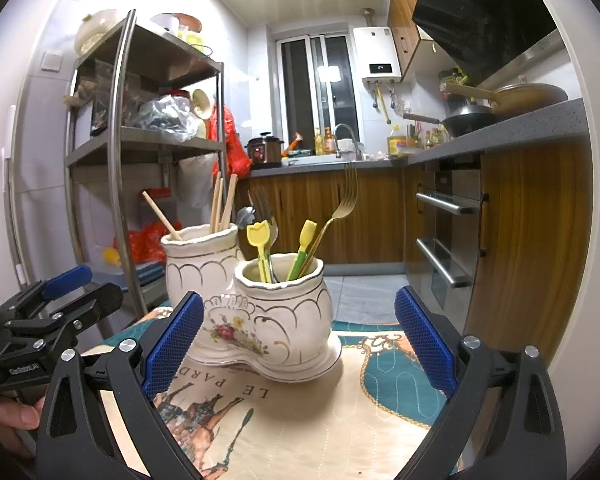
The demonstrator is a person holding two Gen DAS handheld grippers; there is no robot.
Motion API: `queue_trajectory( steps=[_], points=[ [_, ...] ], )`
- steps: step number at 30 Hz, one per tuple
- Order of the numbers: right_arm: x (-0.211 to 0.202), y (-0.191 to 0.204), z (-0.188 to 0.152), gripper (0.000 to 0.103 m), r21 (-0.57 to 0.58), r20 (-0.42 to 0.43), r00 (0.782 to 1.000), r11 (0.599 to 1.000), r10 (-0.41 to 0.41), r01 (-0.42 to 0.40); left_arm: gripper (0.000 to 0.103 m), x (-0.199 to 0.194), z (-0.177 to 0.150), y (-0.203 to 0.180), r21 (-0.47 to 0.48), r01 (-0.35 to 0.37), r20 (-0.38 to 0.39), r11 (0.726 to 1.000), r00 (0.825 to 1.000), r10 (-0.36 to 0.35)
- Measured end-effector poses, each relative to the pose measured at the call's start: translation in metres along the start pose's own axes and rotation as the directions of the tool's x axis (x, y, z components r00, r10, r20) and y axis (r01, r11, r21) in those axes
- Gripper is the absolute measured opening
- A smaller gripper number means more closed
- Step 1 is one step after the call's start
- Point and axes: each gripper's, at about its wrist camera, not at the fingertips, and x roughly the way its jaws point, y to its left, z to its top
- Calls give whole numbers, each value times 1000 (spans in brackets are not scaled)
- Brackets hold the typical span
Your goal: Organize utensils
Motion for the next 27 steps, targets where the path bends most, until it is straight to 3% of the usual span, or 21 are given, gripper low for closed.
queue_trajectory(
  steps=[27],
  points=[
    [-1,2,0,96,-7,1,1000,1000,1,-1,97,-1,-1,0,11,4,-1,1000,1000,-4]
  ],
)
